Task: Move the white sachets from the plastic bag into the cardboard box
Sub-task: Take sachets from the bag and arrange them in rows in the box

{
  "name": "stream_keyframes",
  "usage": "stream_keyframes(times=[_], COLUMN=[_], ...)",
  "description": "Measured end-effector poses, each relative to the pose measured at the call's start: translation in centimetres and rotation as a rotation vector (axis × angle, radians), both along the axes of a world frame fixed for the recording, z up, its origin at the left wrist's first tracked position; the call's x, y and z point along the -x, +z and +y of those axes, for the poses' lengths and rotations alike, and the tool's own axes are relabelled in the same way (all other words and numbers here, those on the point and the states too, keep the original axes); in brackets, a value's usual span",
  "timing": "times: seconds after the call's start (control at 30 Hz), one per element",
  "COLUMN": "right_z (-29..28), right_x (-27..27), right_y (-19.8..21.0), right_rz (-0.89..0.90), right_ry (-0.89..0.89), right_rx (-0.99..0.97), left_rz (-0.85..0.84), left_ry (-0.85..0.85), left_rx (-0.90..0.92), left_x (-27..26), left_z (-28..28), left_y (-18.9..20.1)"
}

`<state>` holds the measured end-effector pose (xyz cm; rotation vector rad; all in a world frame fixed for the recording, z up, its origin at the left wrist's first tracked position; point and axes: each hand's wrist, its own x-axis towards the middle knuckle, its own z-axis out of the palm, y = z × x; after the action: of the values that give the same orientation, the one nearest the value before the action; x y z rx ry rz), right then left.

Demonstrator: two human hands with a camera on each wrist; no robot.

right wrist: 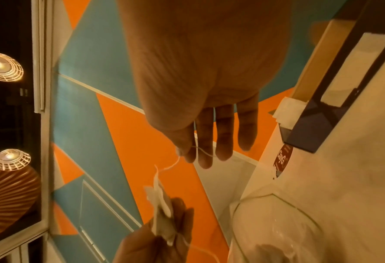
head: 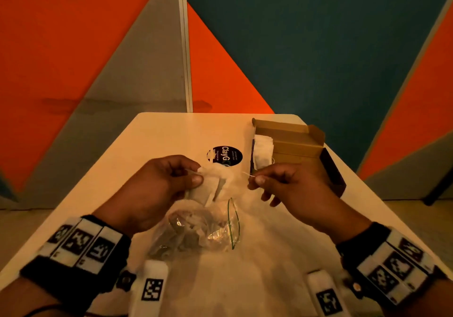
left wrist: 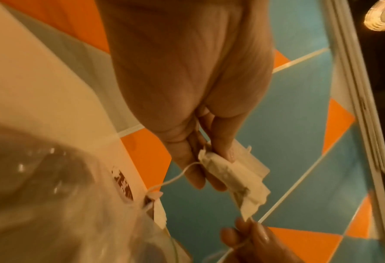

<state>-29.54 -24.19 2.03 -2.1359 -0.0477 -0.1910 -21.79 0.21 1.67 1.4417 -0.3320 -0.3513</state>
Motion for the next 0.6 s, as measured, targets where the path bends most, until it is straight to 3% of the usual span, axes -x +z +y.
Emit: stream_keyframes(times=[0.1,0.23,0.37,0.43,0.5,0.6], right_z=[1.4,2.5,2.7,2.3,2.1,2.6], right_x=[0.1,0.5,0.9,0.7,0.8,1.4], right_y=[-0.5,-0.6,-0.5,-0.4,0.1,1.3], right_rz=[-0.006,0.020,0.046,-0.032,-0.190,-0.286], right_ry=[0.019,0.052,0.074,-0.045,-0.157,0.043], right_rx=[-0.020,-0.038,0.138,0.220,0.047,-0.216], left_rz=[0.118,0.154,0.142,0.143,0.143,0.137], left_ry=[-0.038,-0.089,-0.099,-0.084,-0.055,-0.047], left_rx=[0.173,0.376,0.422,0.416,0.407,0.374], left_x=[0.9,1.9,2.2,2.3,2.3,2.4], left_z=[-1.3,-2.4,-2.8,-2.8,-2.8,-3.0], left_y=[-0.9,-1.1,-1.1,-1.0,-1.0,-1.0])
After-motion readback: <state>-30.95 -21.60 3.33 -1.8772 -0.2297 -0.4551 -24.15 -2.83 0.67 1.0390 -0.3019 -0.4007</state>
